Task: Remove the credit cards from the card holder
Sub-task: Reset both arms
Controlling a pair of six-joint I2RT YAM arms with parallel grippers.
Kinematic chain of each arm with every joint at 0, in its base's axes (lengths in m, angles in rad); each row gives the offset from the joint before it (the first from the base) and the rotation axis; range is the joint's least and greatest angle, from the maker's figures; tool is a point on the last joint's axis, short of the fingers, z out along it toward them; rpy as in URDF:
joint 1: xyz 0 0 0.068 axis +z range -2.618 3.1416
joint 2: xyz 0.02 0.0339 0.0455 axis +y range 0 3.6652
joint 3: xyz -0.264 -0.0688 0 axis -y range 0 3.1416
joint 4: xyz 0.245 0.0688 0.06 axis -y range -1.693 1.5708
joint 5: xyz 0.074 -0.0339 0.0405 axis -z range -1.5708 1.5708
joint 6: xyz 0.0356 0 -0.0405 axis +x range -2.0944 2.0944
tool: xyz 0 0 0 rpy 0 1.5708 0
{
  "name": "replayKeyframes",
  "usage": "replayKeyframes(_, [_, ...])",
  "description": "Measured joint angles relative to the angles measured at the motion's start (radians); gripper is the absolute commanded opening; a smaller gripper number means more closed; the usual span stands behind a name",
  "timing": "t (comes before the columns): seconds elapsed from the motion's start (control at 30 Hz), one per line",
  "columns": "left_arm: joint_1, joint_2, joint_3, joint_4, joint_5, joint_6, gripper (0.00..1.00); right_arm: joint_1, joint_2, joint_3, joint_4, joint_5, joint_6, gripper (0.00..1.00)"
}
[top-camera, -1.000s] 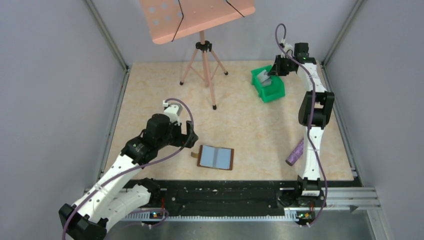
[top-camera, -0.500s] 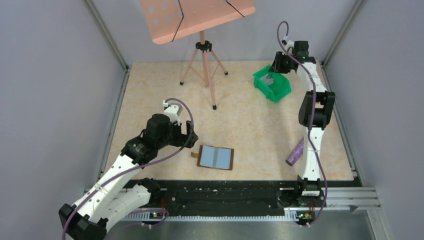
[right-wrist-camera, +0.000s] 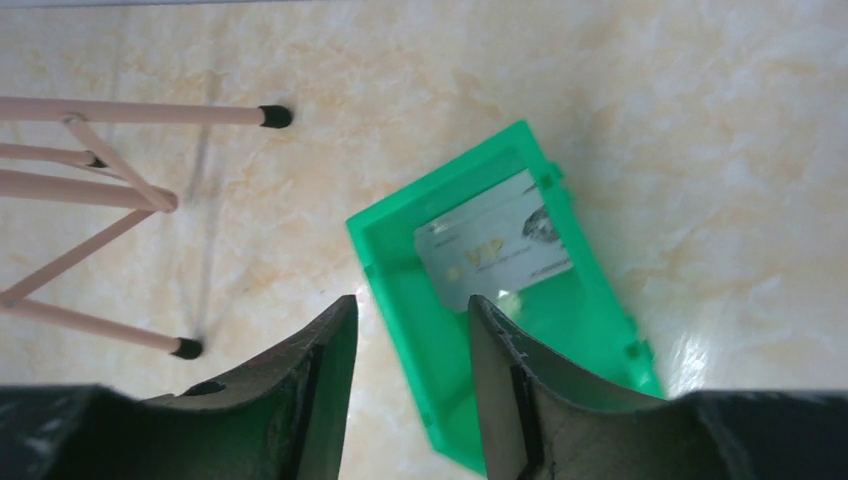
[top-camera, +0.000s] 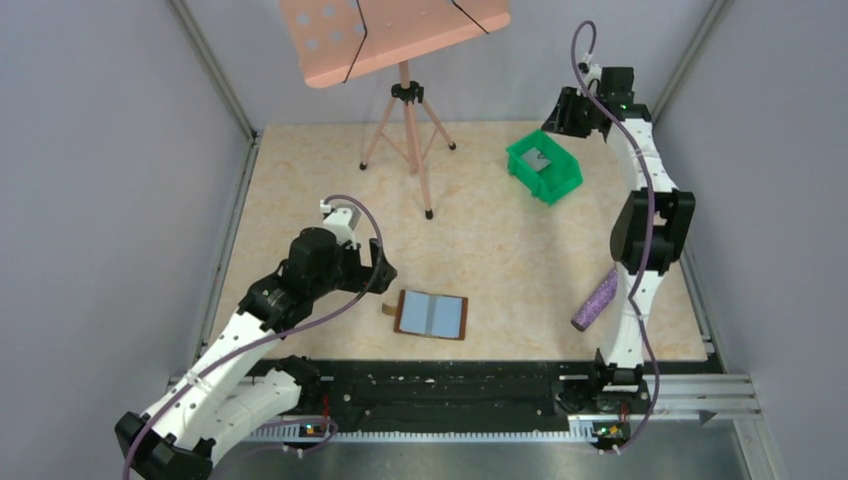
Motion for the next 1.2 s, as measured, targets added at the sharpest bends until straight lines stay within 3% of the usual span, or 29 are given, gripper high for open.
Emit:
replayKeyframes(0.17, [0.000, 0.018, 0.040, 0.002, -0.015, -0.050, 0.99, 0.037, -0.252, -0.312, 0.005, 0.054, 0.078, 0.64])
replayKeyframes(0.3, [0.000, 0.023, 0.065, 0.015, -0.016, -0.074, 0.99, 0.134, -0.496, -0.562, 0.007, 0.127, 0.106, 0.98])
replayKeyframes(0.67, [0.000, -0.084, 0.078, 0.037, -0.023, -0.121, 0.99, 0.468, -1.170, -1.052, 0.063, 0.299, 0.228, 0.99])
replayKeyframes(0.97, [0.000, -0.206, 0.039, 0.084, -0.048, -0.192, 0.99, 0.478, -1.524, -1.345, 0.034, 0.332, 0.389, 0.99])
replayKeyframes(1.2, [0.000, -0.207, 0.017, 0.092, -0.048, -0.226, 0.99, 0.478, -1.674, -1.379, 0.023, 0.351, 0.462, 0.99])
